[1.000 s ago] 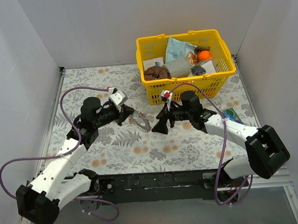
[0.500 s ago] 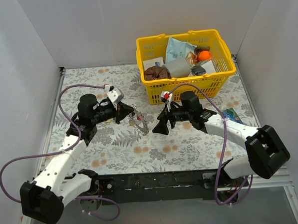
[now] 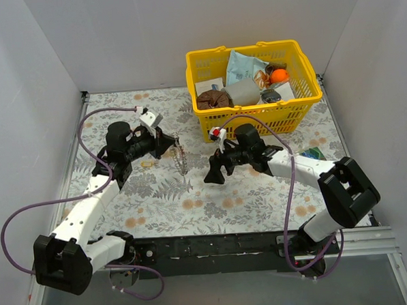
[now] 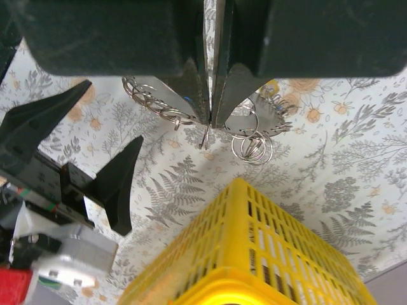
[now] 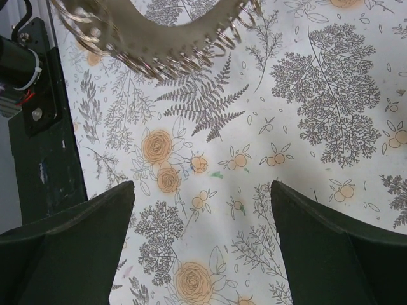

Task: Put the keys on the keyring

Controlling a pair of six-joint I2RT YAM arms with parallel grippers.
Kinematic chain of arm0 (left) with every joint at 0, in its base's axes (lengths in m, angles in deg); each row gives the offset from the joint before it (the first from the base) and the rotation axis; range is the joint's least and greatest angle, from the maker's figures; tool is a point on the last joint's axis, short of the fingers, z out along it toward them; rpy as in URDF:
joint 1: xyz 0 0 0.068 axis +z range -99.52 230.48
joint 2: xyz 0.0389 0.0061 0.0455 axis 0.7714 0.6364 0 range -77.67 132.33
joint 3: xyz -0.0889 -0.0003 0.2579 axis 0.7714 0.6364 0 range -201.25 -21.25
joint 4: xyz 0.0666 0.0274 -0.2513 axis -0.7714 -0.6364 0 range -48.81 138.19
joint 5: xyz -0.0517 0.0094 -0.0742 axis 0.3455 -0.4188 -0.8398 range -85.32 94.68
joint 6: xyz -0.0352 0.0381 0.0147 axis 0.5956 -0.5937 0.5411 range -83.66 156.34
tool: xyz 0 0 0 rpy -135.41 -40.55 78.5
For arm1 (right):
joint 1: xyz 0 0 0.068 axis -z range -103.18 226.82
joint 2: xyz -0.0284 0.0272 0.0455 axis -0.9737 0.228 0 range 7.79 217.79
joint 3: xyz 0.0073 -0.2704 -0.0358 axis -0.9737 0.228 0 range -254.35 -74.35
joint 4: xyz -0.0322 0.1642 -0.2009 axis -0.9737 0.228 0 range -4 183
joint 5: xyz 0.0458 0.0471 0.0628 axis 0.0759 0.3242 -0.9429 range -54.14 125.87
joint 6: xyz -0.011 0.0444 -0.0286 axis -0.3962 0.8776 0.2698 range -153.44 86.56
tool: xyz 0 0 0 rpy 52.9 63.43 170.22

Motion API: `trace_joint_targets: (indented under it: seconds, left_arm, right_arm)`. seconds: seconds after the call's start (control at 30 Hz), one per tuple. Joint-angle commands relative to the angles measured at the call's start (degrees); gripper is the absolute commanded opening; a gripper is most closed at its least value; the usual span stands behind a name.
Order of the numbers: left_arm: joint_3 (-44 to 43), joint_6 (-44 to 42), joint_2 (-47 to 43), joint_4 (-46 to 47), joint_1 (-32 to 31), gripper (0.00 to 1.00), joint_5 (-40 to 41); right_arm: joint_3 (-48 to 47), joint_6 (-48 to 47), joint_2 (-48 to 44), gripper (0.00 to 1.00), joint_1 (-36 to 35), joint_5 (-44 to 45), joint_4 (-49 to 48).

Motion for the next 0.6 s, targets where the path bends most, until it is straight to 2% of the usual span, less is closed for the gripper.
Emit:
trace_joint_targets:
  seconds: [0.0, 0.37, 0.57]
  left_arm:
    - [-5.1, 2.7, 1.5, 3.9, 2.2, 0.0, 1.3]
    - [-10.8, 4.5, 7.0, 5.4, 6.4, 0.0, 1.7]
    - [-7.9, 5.4, 4.0, 5.3, 8.5, 0.0, 7.5]
  right_arm:
    - [-3.8, -0.9, 2.3, 0.95, -1.3, 1.7, 1.0]
    - [-10.8, -2.6, 9.7, 0.95, -6.5, 7.0, 2.1]
    - [-14.5, -2.0, 14.1, 0.93, -7.7, 6.4, -0.2]
